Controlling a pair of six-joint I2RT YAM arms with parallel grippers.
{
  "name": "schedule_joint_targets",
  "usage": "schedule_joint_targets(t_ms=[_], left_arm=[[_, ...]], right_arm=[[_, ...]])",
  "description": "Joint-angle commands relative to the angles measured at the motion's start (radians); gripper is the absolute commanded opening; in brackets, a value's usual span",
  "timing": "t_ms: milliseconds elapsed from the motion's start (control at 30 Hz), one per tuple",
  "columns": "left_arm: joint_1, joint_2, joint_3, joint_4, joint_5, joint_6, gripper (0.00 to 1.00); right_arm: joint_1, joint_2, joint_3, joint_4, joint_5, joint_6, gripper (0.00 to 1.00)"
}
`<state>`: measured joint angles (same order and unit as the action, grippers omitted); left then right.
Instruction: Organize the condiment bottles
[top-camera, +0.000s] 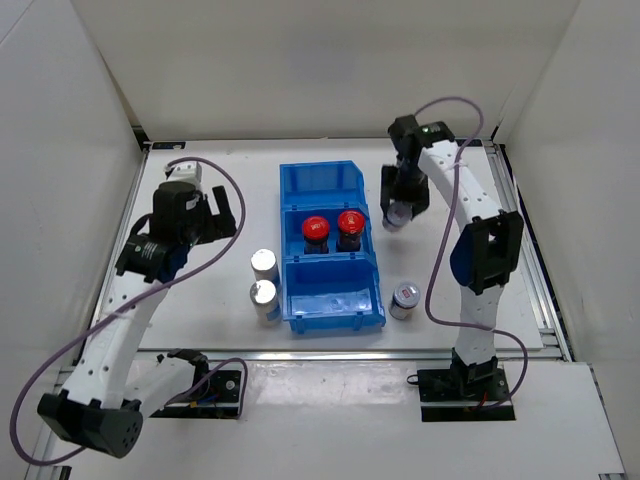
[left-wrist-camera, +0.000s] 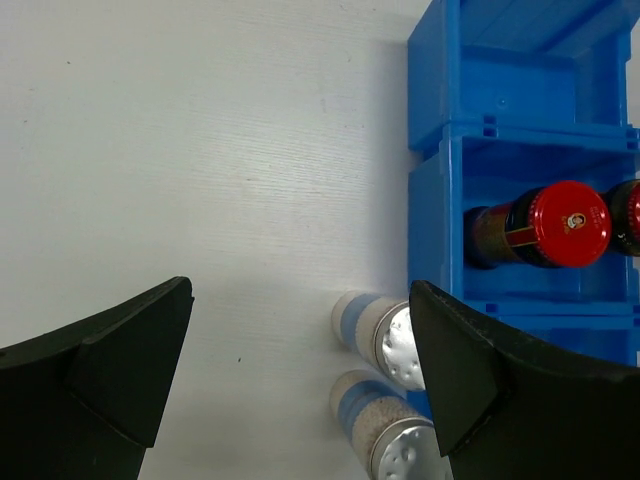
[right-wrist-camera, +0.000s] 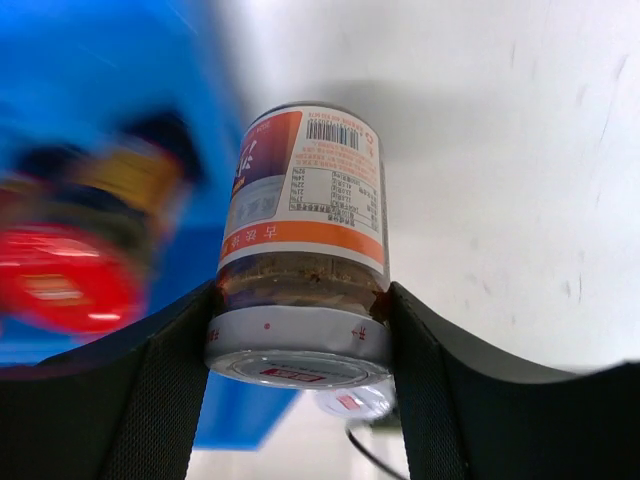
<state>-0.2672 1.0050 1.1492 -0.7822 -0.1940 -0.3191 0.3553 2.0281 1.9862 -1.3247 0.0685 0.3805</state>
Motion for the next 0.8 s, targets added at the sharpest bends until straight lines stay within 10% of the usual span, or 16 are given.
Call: schedule_joint_targets(t_ms=[0, 767], left_arm=[[0.006, -0.065, -0.035, -0.028, 0.013, 0.014, 1.00], [0.016, -0.003, -0.036, -0.069, -0.070, 0.077, 1.00]], right_arm=[[0.001, 0.044, 0.261, -0.068, -0.005, 0.011, 0.00], [0.034, 0.393, 0.617, 0.252, -0.321, -0.124, 0.00]])
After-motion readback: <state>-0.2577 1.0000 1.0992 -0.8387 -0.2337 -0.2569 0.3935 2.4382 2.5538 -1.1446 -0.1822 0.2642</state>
